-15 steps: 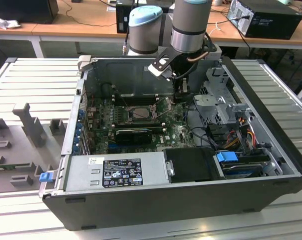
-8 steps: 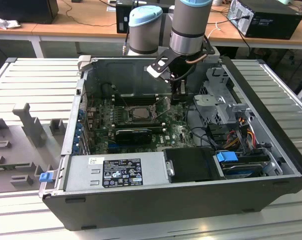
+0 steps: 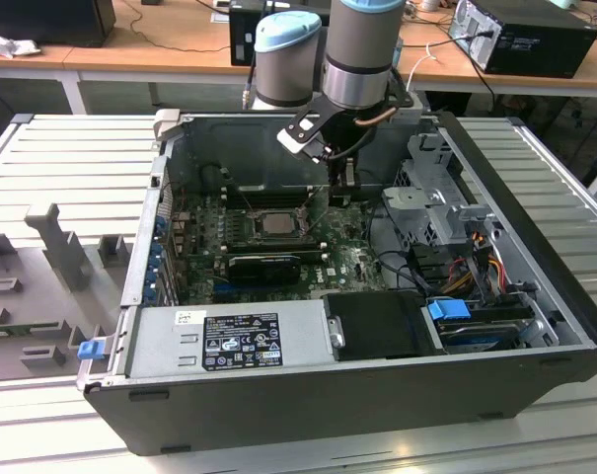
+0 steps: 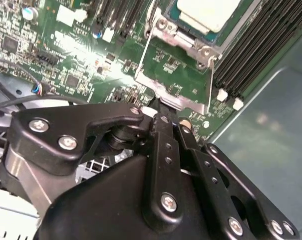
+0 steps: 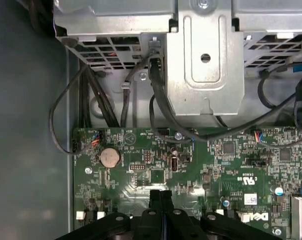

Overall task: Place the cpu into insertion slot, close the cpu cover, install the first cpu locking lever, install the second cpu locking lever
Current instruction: 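Close the cpu cover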

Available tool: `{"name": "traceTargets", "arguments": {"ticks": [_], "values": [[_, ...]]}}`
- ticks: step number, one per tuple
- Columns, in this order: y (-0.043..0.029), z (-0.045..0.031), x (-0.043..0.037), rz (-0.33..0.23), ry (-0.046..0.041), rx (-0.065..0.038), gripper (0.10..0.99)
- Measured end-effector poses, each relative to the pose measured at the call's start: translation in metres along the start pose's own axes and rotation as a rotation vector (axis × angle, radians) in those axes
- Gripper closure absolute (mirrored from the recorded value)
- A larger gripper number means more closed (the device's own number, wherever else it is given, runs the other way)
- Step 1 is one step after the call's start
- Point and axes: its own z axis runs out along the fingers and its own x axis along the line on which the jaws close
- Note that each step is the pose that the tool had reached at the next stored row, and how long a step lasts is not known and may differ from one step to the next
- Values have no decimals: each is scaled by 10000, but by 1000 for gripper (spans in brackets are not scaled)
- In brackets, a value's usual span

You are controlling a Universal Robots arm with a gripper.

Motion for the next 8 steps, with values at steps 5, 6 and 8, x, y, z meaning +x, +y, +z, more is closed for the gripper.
{"name": "traceTargets", "arguments": {"ticks": [5, 6, 8], "values": [[-138, -2, -3, -2, 1, -9, 980], [-174, -1, -3, -2, 0, -9, 980], [-272, -1, -6, -3, 1, -9, 980]]}}
